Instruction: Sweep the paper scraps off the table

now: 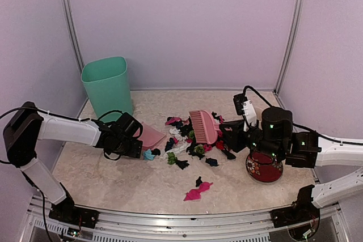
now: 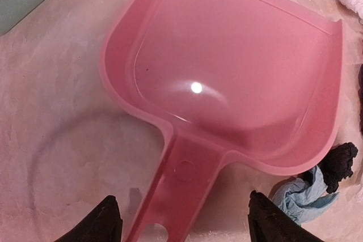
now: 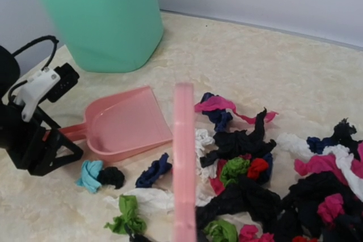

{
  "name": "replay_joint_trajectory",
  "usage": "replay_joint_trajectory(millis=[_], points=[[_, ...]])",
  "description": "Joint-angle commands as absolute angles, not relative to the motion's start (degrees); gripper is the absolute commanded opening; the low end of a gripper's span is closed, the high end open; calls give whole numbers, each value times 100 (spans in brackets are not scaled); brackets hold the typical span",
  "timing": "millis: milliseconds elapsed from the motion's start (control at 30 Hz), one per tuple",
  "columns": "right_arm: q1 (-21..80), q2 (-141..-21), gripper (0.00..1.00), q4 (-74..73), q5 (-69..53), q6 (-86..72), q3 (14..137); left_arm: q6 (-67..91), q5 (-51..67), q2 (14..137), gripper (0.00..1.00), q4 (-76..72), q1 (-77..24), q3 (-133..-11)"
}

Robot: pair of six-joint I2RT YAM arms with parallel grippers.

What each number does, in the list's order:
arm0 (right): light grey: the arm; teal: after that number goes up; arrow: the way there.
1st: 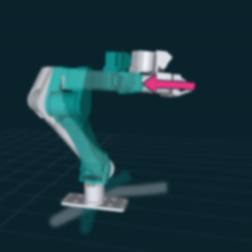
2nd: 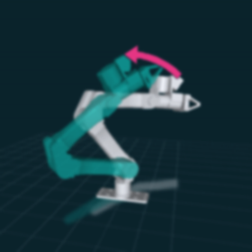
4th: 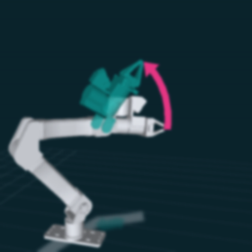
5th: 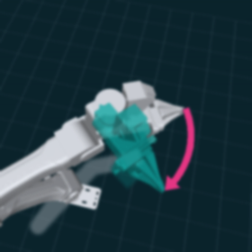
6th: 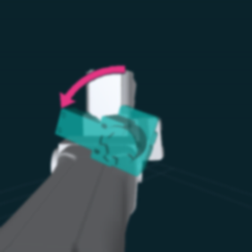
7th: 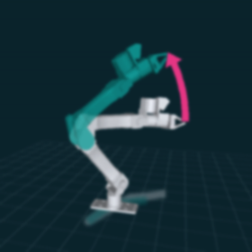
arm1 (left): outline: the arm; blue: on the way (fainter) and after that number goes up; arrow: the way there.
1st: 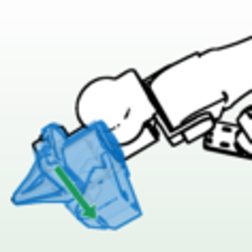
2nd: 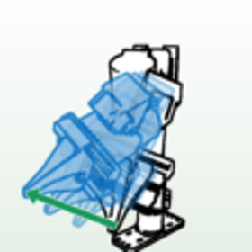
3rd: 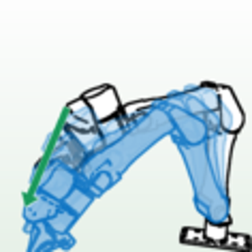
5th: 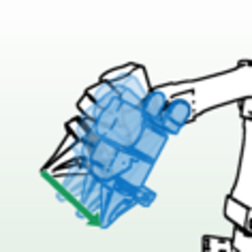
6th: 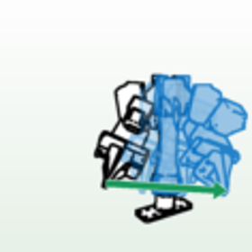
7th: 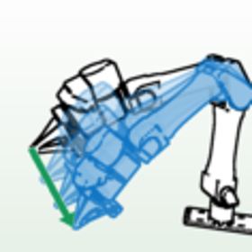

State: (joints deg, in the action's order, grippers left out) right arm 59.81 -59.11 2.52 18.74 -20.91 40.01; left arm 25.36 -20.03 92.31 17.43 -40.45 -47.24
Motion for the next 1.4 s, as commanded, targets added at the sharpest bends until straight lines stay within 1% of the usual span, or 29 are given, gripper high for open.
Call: replay_joint_trajectory(millis=[0, 467, 600, 733, 767, 833, 900, 1100, 1267, 1367], points=[[5933, -5866, 0, 380, 1816, -2169, 3944, 2516, -2128, 9167, 71, 1512, -4134, -4741], [5939, -5942, 0, 401, 1740, -2207, 3940, 2806, -2429, 9215, 47, 1436, -4365, -4493], [5938, -5944, 0, 401, 1732, -2223, 3933, 2905, -2558, 9124, 36, 1459, -4410, -4465], [5936, -5955, 0, 396, 1715, -2240, 3931, 2969, -2651, 9042, 31, 1354, -4447, -4369], [5934, -5958, 0, 397, 1707, -2241, 3938, 2975, -2654, 9024, 28, 1312, -4447, -4335], [5936, -5967, 0, 381, 1701, -2242, 3951, 2986, -2614, 9001, 16, 1246, -4447, -4279], [5933, -5984, 0, 362, 1699, -2242, 3974, 3025, -2611, 8988, 11, 1269, -4482, -4260], [5933, -6130, 0, 319, 1658, -2229, 4110, 3365, -2845, 8725, 9, 1556, -4747, -4092], [5938, -6206, 0, 339, 1600, -2185, 4197, 3848, -2880, 8249, 7, 1806, -4958, -3817], [5938, -6212, 0, 387, 1620, -2167, 4160, 4061, -2932, 8050, 7, 1894, -5078, -3658]])
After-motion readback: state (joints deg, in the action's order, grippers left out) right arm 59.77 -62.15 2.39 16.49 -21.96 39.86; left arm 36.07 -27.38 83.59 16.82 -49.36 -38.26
